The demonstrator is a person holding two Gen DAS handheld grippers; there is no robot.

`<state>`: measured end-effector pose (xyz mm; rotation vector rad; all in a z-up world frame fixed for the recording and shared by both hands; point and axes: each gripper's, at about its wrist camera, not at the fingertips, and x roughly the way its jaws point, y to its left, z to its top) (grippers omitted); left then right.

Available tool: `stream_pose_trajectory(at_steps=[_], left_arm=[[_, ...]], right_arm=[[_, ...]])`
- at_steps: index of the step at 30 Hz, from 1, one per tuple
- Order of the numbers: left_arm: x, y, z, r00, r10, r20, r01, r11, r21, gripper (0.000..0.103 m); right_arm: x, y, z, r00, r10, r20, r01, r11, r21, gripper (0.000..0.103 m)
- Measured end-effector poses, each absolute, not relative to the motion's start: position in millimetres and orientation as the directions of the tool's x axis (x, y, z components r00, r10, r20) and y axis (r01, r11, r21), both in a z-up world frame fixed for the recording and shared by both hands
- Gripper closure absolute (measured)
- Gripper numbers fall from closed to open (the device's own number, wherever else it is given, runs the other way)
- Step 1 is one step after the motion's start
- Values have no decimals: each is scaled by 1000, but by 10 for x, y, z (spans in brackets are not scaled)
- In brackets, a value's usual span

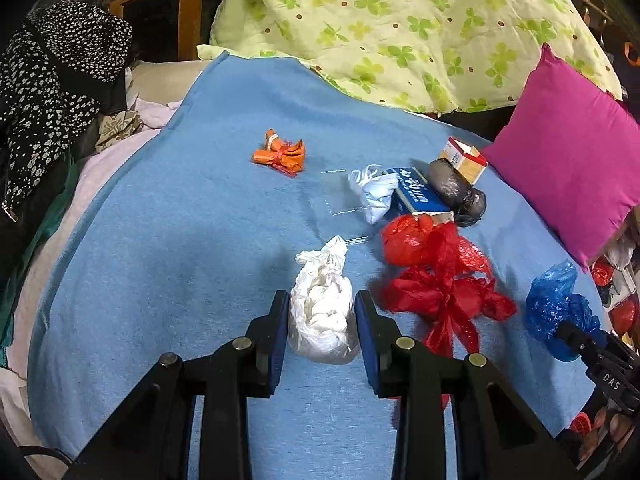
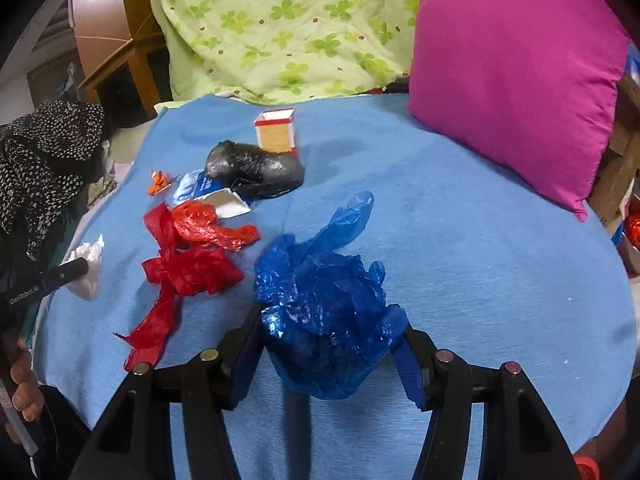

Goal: Collect trash
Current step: 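Carry the white and blue bags in both tools over the red mesh basket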

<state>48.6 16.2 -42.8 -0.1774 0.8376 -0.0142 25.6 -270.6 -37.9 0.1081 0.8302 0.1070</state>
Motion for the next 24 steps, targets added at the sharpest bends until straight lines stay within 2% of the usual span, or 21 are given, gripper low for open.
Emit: stream_pose_trajectory(at_steps=[14,24], left_arm=[[347,-513,-97,685,-172,-708,88,984,-154,69],[154,-1223,38,655,-270,-706,242,960,-143,68]], right_arm=[[-209,-3261,-15,756,83,-649,67,977,203,45],[-803,-3770,63,774,-14,-633,189,960,209,45]])
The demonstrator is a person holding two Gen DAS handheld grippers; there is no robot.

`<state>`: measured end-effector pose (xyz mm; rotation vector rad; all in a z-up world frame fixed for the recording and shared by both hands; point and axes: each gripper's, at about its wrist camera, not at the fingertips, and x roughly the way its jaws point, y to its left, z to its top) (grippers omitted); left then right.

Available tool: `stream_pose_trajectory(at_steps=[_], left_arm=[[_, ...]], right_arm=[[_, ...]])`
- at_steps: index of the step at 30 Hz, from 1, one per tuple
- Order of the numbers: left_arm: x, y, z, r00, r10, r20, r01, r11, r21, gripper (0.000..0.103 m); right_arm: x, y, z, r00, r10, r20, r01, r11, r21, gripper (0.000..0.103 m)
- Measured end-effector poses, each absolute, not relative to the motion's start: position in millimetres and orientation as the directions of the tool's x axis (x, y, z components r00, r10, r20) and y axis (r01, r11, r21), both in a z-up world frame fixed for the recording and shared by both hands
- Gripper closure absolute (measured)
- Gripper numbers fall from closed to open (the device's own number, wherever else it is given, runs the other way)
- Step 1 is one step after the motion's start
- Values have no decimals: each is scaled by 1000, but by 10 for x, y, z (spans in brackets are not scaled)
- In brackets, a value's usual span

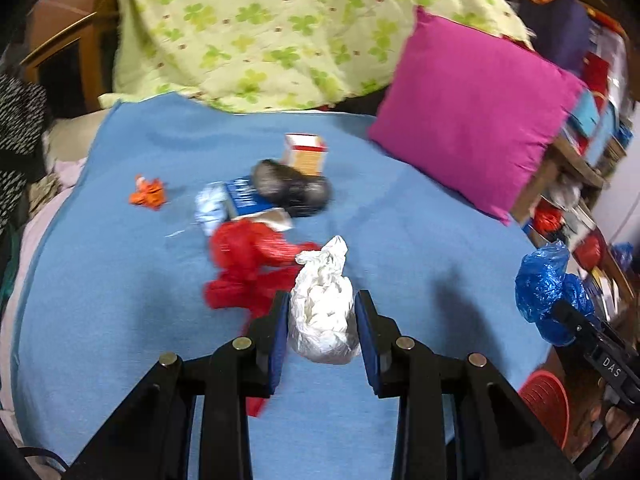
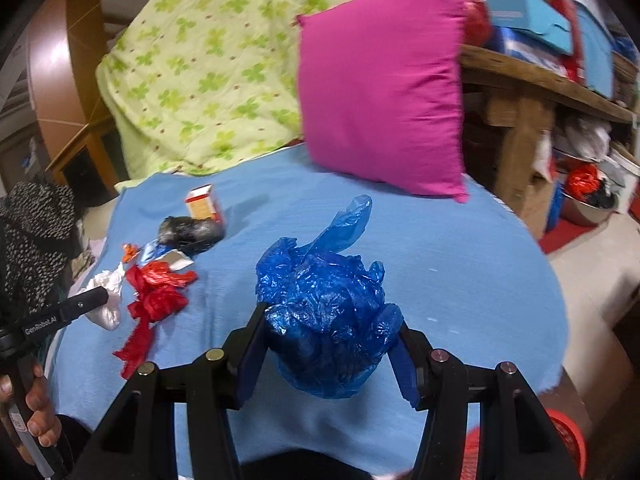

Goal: Collect trash
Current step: 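Carry the white and blue bags in both tools over the red mesh basket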

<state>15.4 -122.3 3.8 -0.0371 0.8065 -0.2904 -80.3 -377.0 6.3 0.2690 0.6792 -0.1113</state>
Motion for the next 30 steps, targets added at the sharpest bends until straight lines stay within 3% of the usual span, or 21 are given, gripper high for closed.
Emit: stream_pose_trajectory(at_steps=[15,30], left_arm=[[-238,-2350,135,576,-404,-710,472,874,-114,68],[-688,-3149,-28,462,-458,-759,627,774,-85,68]], right_arm=[[-1749,-4510,-114,698,-184,-692,403,900,166,45],[-2445,-4939,-520,588,-250,-769,554,817,159,45]])
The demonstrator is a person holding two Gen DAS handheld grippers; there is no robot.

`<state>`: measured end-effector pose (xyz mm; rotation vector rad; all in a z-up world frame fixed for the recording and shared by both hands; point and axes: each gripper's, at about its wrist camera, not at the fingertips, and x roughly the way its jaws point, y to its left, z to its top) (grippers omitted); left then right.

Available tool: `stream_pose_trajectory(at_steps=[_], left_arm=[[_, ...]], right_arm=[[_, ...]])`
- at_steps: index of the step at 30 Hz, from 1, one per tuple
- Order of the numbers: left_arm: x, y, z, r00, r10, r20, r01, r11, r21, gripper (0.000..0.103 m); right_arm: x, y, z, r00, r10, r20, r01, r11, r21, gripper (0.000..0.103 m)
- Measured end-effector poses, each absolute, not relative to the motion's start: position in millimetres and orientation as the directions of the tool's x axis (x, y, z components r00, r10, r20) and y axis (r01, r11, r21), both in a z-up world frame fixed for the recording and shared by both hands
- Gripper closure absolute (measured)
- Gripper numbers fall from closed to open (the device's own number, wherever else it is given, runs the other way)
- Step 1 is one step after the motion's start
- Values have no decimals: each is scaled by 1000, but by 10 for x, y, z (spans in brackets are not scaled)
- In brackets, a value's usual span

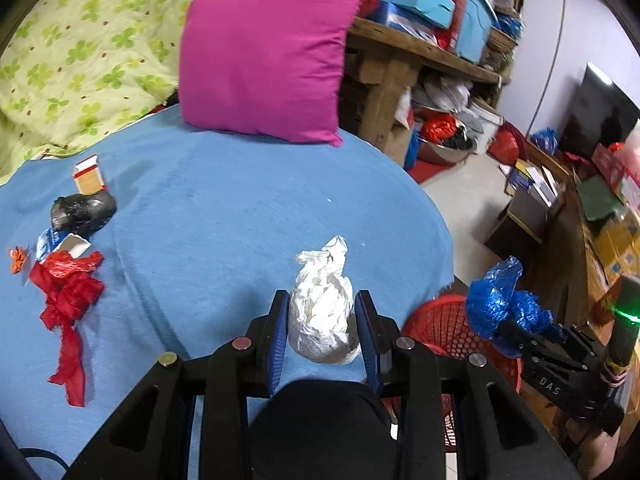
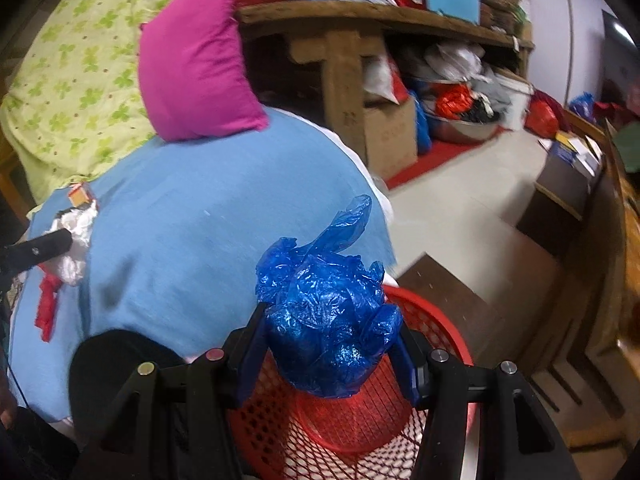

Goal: Collect trash
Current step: 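Carry the white and blue bags in both tools over the red mesh basket, then open the right tool over the basket while the left tool releases the white bag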

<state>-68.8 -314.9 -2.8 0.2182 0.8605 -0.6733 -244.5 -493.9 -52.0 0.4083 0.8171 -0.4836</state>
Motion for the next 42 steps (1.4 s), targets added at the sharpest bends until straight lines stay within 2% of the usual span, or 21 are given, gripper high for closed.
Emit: stream_pose_trajectory(at_steps=[6,24,26,28,30,42], left_arm=[[-797,-3293,-79,440,-460,-771,655,752,-74,68],[-997,-3732,-121,405,-466,-786,718,695,-42,68],[-1009,-3757,-122,404,-467,-787,721,692,-41,68],[-1025,-3770,-128,401,-468,-788,724,688,-40,68],[-1030,-3792,-137,399,-467,-789,726,687,-39,68],[-1129,-4031,-216,350,-483,-803,761,646,-57,68]], right_arm=[[-2638,-5010,-744,537,-244,-807,595,788,157,45],[-2791,-5083,-1044,494,-214,-843,622,764,171,44],[-2793,-5095,-1072,486,-210,-848,626,761,170,40],[-2779,-5106,-1094,479,-209,-853,630,758,169,23],[-2769,-5109,-1107,474,-215,-854,639,751,165,15],[-2858,-5150,-736,536,-322,-780,657,739,147,15]])
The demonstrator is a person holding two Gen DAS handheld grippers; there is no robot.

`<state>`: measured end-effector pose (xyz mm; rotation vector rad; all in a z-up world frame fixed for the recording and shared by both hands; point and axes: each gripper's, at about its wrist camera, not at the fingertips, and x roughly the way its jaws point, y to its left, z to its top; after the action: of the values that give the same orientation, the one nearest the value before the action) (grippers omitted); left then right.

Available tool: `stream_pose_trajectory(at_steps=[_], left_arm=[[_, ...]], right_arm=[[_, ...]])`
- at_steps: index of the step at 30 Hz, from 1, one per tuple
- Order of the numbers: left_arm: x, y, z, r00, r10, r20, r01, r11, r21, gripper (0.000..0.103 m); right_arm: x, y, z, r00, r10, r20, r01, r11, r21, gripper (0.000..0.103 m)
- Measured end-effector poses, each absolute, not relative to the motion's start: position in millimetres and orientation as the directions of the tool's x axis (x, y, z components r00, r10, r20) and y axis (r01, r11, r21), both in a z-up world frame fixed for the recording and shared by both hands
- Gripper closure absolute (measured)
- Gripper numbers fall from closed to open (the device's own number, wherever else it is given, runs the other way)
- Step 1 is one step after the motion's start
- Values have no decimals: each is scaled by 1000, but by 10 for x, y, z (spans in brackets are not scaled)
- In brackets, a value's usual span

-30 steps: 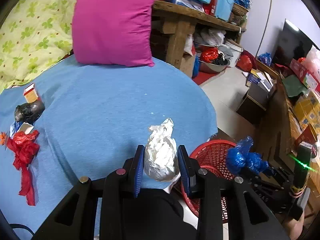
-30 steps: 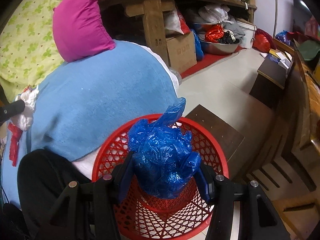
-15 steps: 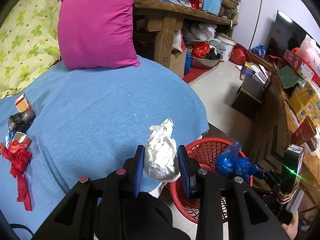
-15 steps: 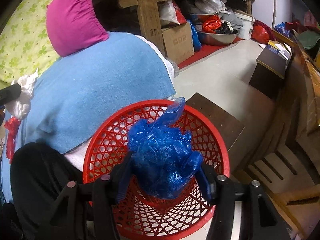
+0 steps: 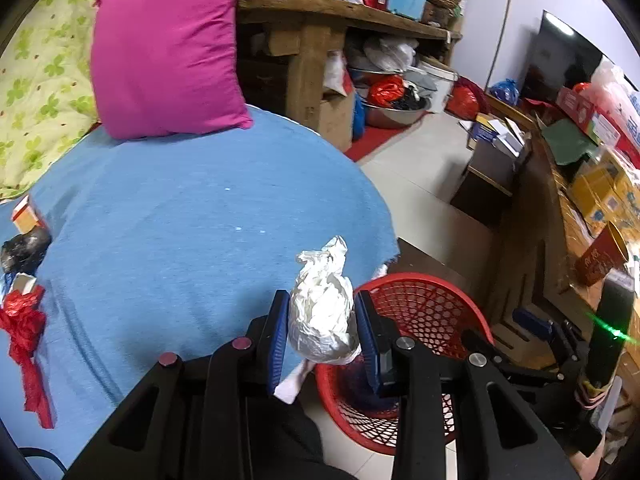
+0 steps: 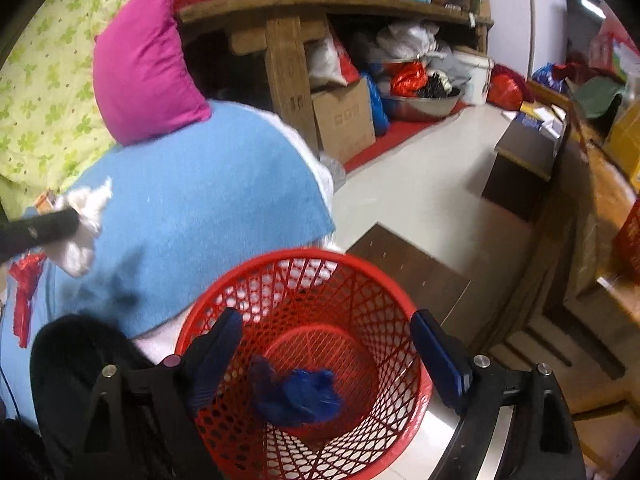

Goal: Collect trash
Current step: 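Open the right tool over the basket while the left tool releases the white bag, then move both tools back over the blanket toward the red bags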

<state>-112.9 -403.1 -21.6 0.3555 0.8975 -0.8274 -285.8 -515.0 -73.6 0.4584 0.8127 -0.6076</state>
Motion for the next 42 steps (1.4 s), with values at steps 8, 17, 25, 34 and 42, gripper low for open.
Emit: stream_pose_trajectory(at_steps=[8,17,25,34,42], left_arm=[[-1259,-4312,-353,266,-492,-829,805,586,-89,68],[-1391,-4544,-512,214,-465,-859,837,541,-84,56],[-1407,-4615,-552,205,-452,-868,844,531,-77,29],[-1273,-4408,-402,231,-479,-847,812,574,-103,29],[-935,-3787,-140,326,-497,-805,725,678,-125,29]], right_arm=[[-2990,-5304,-660,547,-358,-757,687,708,162,15],[-3116,-5466,-642,541,-385,-748,717,676,170,15],[-3139,-5498,-618,545,-396,-739,721,672,172,15],[-3096,-5438,-533,552,-409,-727,717,677,164,15],[-2740,-5203,-328,613,-386,-689,653,739,166,15]])
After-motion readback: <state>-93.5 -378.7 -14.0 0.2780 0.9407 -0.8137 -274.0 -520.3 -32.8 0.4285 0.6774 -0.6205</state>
